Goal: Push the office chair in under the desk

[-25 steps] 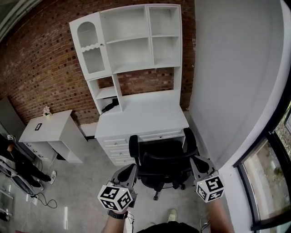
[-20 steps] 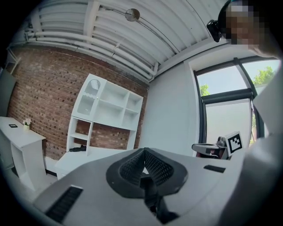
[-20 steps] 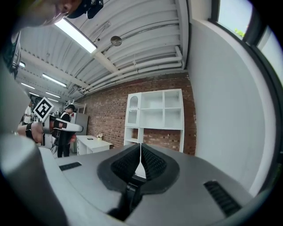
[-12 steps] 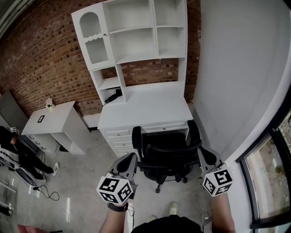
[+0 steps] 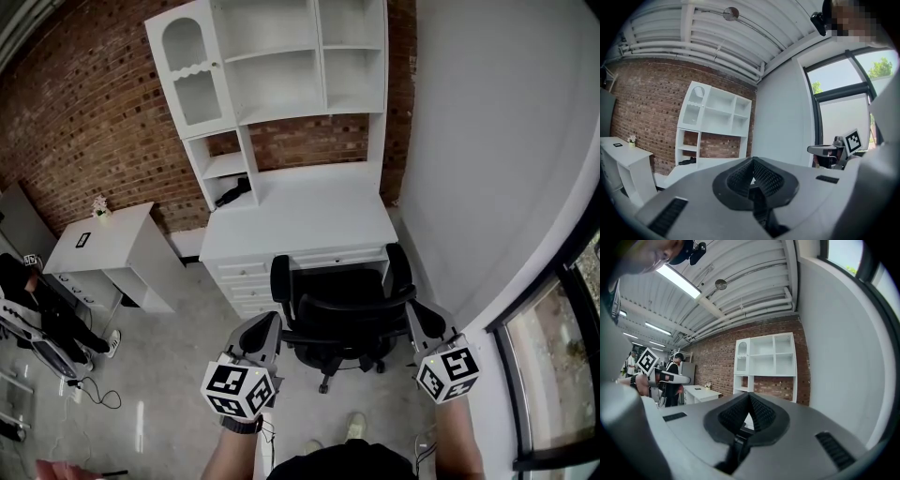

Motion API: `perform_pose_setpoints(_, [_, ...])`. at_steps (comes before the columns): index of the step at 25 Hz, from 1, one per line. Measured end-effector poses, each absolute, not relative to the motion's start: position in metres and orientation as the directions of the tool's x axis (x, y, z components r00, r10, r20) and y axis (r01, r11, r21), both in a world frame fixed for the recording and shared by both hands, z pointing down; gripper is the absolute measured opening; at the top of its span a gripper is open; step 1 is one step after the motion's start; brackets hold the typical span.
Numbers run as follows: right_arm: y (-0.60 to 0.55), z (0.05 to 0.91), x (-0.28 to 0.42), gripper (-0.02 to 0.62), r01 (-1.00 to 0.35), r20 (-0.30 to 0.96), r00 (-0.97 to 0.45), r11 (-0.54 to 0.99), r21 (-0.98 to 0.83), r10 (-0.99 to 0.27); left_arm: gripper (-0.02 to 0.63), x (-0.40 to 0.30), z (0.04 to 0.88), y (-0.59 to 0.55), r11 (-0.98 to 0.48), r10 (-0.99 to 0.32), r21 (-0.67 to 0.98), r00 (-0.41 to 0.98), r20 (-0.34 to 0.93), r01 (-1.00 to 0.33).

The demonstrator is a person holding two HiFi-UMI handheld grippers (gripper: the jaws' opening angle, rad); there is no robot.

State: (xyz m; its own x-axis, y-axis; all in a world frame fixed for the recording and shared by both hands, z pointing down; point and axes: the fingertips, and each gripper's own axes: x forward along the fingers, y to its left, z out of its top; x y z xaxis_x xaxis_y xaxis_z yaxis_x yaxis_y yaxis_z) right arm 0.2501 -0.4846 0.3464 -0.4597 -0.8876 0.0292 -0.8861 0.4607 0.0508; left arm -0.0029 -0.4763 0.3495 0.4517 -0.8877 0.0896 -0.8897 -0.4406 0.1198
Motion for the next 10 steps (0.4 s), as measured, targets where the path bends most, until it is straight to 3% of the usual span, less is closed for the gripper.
perform_pose_setpoints(10, [-0.4955, 0.3479, 0.2484, 0.005, -0.880, 0.033, -0.470, 0.471, 0.050, -0.882, 0.006, -0.0013, 0.3514, -0.4851, -0.440, -0.888, 0.110, 0.450, 0.094, -0.891])
